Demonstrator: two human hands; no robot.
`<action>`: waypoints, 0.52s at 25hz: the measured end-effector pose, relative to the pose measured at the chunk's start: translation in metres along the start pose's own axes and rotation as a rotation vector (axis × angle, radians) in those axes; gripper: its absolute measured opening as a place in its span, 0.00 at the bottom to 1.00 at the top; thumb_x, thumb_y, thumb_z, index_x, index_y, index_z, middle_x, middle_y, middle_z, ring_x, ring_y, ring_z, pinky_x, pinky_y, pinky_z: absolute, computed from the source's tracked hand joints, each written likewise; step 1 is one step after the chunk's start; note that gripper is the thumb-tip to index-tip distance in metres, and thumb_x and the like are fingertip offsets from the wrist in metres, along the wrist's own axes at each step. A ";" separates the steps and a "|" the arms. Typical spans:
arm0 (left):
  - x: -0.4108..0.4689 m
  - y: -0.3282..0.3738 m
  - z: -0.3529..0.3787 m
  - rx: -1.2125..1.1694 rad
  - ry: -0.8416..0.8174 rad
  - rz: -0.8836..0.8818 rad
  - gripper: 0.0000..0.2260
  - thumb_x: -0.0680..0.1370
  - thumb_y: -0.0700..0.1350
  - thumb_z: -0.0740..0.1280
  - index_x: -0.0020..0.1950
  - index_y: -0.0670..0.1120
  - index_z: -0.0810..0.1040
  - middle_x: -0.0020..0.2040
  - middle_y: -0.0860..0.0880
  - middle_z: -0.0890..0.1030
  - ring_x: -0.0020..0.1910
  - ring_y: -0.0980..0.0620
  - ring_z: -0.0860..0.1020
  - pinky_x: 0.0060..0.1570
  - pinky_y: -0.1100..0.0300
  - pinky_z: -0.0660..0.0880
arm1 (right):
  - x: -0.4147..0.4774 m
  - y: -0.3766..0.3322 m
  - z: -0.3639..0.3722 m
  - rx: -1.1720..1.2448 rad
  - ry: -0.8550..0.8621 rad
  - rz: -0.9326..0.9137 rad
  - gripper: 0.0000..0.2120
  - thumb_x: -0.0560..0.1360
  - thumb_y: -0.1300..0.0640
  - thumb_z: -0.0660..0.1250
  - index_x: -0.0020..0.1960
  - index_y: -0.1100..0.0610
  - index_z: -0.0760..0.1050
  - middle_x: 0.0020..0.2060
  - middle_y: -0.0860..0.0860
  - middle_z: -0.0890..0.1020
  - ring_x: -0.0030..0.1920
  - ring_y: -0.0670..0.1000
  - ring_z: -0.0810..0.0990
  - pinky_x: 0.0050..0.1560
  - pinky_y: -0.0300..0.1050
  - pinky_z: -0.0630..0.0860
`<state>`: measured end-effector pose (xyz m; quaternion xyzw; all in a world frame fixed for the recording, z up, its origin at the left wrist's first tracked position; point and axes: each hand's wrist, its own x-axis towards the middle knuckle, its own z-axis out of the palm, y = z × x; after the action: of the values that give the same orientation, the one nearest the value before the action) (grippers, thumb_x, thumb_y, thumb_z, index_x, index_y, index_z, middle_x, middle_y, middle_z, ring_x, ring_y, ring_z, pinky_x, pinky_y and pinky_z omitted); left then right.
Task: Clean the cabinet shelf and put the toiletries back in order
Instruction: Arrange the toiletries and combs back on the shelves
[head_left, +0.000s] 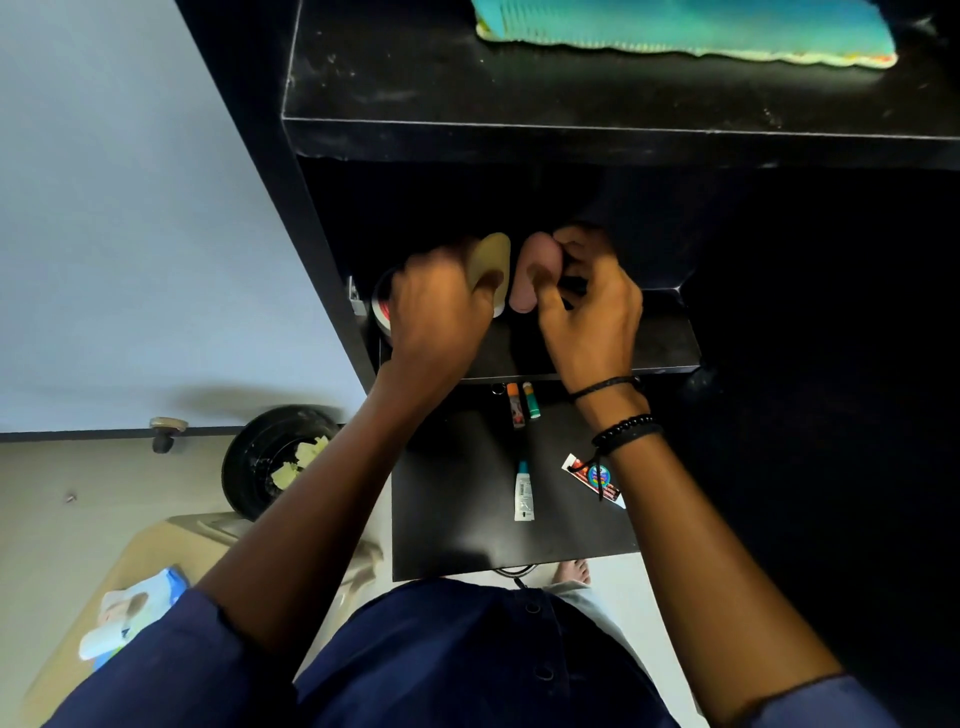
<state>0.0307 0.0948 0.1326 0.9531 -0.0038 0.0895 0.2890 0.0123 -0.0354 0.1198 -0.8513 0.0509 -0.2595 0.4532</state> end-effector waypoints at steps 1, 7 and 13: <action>0.000 0.001 -0.001 -0.024 0.009 0.000 0.18 0.76 0.55 0.66 0.59 0.45 0.79 0.50 0.43 0.83 0.50 0.42 0.80 0.49 0.53 0.75 | 0.000 0.001 0.001 -0.006 -0.001 -0.001 0.13 0.73 0.58 0.69 0.57 0.57 0.75 0.46 0.52 0.82 0.44 0.50 0.82 0.44 0.53 0.81; -0.002 0.002 -0.003 -0.170 0.051 0.045 0.17 0.75 0.51 0.68 0.63 0.49 0.77 0.56 0.47 0.83 0.55 0.44 0.80 0.55 0.52 0.75 | -0.003 0.004 0.004 -0.015 0.006 -0.002 0.15 0.74 0.56 0.69 0.59 0.56 0.75 0.49 0.53 0.81 0.46 0.51 0.81 0.46 0.51 0.81; -0.006 -0.001 -0.003 -0.119 0.014 0.050 0.20 0.74 0.51 0.69 0.66 0.51 0.74 0.56 0.47 0.82 0.57 0.44 0.78 0.55 0.53 0.73 | -0.007 0.006 0.001 -0.069 -0.042 0.012 0.19 0.72 0.56 0.70 0.62 0.55 0.73 0.53 0.53 0.79 0.49 0.49 0.80 0.50 0.49 0.80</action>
<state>0.0246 0.0970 0.1337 0.9332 -0.0308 0.1028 0.3430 0.0077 -0.0361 0.1119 -0.8712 0.0554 -0.2371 0.4262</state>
